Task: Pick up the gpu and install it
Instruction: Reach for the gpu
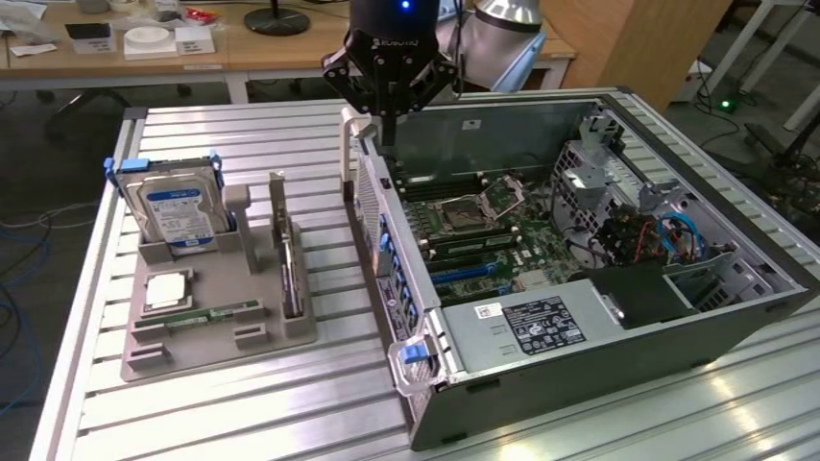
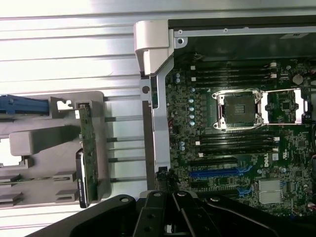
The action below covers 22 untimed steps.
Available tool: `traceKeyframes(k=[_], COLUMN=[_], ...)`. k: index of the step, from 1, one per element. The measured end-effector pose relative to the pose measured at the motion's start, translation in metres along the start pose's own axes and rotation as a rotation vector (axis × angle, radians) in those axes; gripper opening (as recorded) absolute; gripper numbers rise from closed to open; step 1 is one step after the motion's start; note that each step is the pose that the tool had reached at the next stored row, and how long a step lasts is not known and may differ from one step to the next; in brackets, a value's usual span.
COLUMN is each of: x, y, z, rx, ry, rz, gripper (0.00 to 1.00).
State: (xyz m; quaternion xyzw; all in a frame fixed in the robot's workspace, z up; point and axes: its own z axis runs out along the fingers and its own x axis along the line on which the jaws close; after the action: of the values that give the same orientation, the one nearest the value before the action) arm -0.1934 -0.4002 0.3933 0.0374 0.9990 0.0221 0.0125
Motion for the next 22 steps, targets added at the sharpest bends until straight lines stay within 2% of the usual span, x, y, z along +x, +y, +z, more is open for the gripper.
traceKeyframes(k=[22], x=[0.012], y=[-0.0014], z=[-0.0004], rx=[0.0], ry=[0.0], rz=[0.0], gripper=[0.1])
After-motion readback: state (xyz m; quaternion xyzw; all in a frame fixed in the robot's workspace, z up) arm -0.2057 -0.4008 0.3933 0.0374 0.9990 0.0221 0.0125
